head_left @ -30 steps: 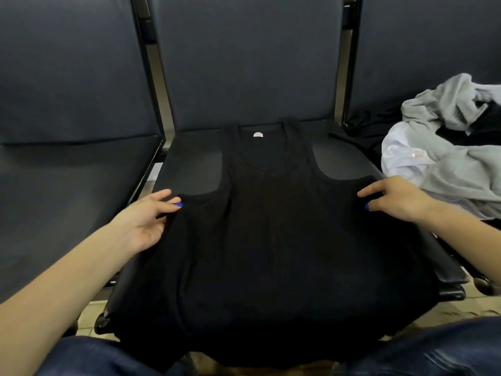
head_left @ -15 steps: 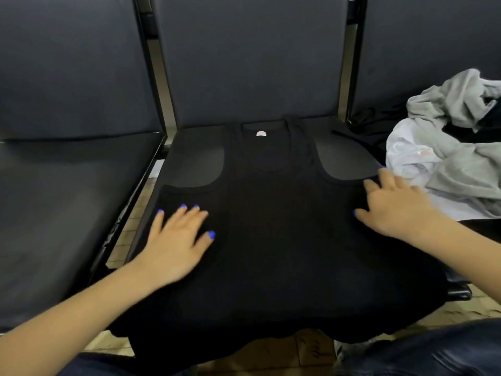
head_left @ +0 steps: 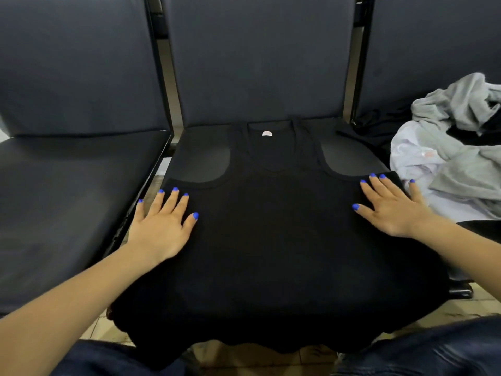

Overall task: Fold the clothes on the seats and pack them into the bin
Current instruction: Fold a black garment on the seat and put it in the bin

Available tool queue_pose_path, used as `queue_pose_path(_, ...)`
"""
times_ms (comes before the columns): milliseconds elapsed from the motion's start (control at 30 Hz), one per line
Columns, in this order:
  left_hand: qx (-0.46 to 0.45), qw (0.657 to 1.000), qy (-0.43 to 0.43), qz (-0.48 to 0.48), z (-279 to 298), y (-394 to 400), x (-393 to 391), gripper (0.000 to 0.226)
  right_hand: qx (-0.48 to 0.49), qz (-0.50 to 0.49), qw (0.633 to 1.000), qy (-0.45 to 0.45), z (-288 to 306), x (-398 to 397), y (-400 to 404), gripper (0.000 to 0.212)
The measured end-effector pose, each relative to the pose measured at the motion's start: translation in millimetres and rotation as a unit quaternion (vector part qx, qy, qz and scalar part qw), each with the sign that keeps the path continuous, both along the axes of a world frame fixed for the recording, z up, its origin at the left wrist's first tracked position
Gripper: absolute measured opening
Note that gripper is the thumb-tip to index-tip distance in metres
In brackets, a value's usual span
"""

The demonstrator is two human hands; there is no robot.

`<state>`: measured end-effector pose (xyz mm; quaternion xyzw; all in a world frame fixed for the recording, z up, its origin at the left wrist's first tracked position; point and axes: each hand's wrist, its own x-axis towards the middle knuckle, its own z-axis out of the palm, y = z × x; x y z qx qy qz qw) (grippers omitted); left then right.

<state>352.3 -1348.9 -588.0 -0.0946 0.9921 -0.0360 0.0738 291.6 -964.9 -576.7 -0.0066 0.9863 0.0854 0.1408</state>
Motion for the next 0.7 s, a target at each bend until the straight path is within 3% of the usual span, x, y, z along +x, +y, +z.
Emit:
queue_pose_path(100,0.005,1.000,0.007,0.014,2.4,11.1,-1.1,0.064,0.015,0.004,1.000,0.006,-1.0,3.4,-10.2,0.067)
queue_pose_path(233,-0.009,0.998,0.021,-0.050,8.0,35.6,-5.3,0.062,0.017,0.030,0.999,0.015,1.0,9.2,-31.1,0.067)
queue_pose_path(333,0.139,0.989,-0.024,-0.038,15.6,59.7,-19.9,0.059,-0.003,0.059,0.998,0.001,2.5,5.0,-45.8,0.067)
queue_pose_path(433,0.341,0.937,-0.052,0.060,27.5,78.9,-44.6,0.058,-0.104,0.043,0.992,-0.059,19.3,-14.4,-55.9,0.072)
queue_pose_path(500,0.346,0.935,-0.030,0.076,29.9,84.6,-66.2,0.058,-0.188,0.007,0.979,-0.081,33.1,-36.3,-58.7,0.074)
queue_pose_path(600,0.306,0.949,0.024,0.076,29.5,86.6,-101.2,0.050,-0.257,-0.006,0.965,-0.046,44.3,-70.9,-61.7,0.065)
queue_pose_path(700,0.342,0.930,0.072,0.114,24.7,78.8,-143.7,0.046,-0.318,-0.041,0.947,-0.019,38.3,-106.8,-65.0,0.058)
